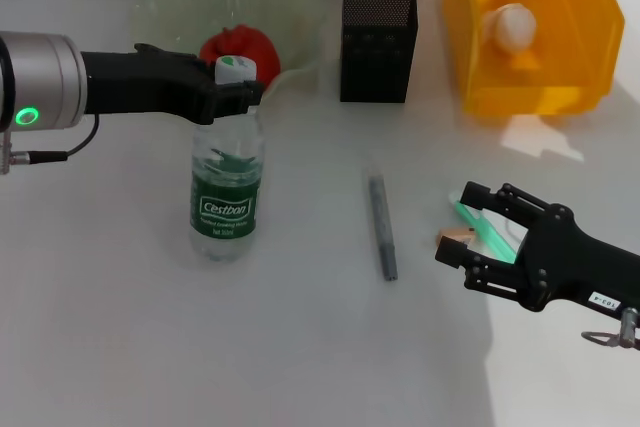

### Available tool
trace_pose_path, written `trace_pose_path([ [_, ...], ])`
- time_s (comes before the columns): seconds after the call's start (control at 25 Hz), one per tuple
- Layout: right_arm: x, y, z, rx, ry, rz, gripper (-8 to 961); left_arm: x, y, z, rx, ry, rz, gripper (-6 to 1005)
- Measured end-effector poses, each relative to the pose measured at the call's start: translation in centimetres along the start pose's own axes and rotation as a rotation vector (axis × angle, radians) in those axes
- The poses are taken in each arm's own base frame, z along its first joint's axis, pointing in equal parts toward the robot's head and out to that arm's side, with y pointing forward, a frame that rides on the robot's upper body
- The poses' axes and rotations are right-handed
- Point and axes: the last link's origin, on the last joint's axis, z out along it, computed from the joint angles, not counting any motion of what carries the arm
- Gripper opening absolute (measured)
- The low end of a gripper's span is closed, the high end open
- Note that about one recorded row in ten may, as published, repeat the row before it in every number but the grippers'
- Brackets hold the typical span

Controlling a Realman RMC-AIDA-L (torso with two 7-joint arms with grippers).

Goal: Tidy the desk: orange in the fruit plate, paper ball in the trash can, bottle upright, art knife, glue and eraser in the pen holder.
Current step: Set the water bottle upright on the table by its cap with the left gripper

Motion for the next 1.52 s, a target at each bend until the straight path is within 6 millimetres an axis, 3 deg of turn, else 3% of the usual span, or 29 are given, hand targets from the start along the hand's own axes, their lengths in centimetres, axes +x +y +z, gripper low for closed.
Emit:
trace_pose_path([
  [0.44, -0.7, -0.4, 0.8, -0.023, -0.007, 0.046, 835, -3.3, -1.7, -0.7, -0.1, 0.367, 0.029, 445],
  [0.72, -1.0, -0.7, 1.7, -0.031, -0.004, 0.053, 834, -5.4, -2.1, 0.7, -0.114, 0.56, 0.127, 444],
  [1.0, -0.8, -0.8, 1.8, -0.023, 0.003, 0.067, 834, -8.4, -2.7, 1.0, 0.063, 0.711, 0.212, 443],
  [1.52, -0.6, -1.1, 2.0, -0.006, 0.015, 0.069, 833, -9.8, -2.2, 2.3, 0.155, 0.708, 0.249, 442],
])
